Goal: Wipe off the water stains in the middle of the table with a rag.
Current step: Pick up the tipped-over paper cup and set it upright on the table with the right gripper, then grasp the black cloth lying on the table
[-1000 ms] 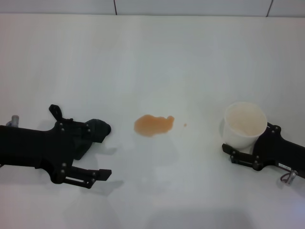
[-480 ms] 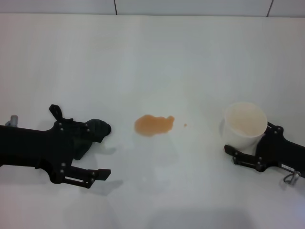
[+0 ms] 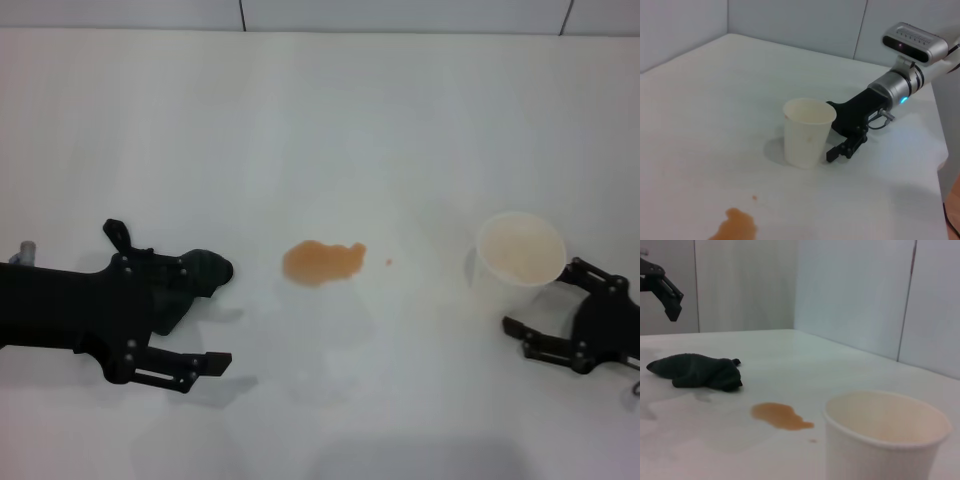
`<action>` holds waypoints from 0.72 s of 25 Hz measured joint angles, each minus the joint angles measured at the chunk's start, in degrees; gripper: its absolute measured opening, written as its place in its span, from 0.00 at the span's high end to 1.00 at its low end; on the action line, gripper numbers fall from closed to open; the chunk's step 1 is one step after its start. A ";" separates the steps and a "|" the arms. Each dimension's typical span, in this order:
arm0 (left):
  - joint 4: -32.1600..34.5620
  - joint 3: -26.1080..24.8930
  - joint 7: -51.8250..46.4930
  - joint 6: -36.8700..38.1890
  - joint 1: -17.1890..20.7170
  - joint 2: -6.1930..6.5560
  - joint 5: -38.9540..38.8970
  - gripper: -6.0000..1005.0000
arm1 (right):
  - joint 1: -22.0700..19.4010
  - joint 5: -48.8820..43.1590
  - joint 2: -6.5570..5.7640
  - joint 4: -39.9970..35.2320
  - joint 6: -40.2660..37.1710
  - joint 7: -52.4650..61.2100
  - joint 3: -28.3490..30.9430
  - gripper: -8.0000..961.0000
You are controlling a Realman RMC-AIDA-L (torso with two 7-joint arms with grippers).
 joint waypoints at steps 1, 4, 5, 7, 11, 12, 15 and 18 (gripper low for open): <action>0.00 -0.07 0.00 0.00 0.06 0.00 -0.07 0.16 | -0.42 -0.17 -0.23 -0.61 -0.27 0.38 0.04 0.11; 0.00 -0.27 0.00 -0.01 0.22 0.00 -0.25 0.16 | -2.31 -0.95 -1.00 -3.52 -1.82 1.96 0.04 0.11; 0.00 -0.28 0.00 -0.02 0.26 0.00 -0.26 0.16 | -2.81 -1.39 -1.11 -4.51 -2.10 2.55 0.04 0.11; 0.02 -0.32 0.00 -0.17 0.46 0.00 -0.36 0.16 | -4.86 -3.73 -1.28 -8.95 -2.52 5.63 0.23 0.11; 0.04 -1.08 0.01 -0.13 1.22 0.03 -1.23 0.16 | -9.38 -11.67 -1.29 -23.20 -2.06 16.66 0.75 0.11; 0.05 -1.41 0.07 -0.07 1.66 0.09 -1.69 0.16 | -10.61 -14.99 -1.11 -28.16 -2.08 20.29 1.46 0.11; 0.07 -2.53 0.32 0.02 2.92 0.21 -2.45 0.16 | -12.74 -24.72 0.26 -40.85 -4.22 29.97 5.14 0.11; 0.08 -2.83 0.29 0.05 3.33 0.21 -2.52 0.16 | -13.30 -30.76 1.48 -50.43 -9.86 36.32 9.37 0.11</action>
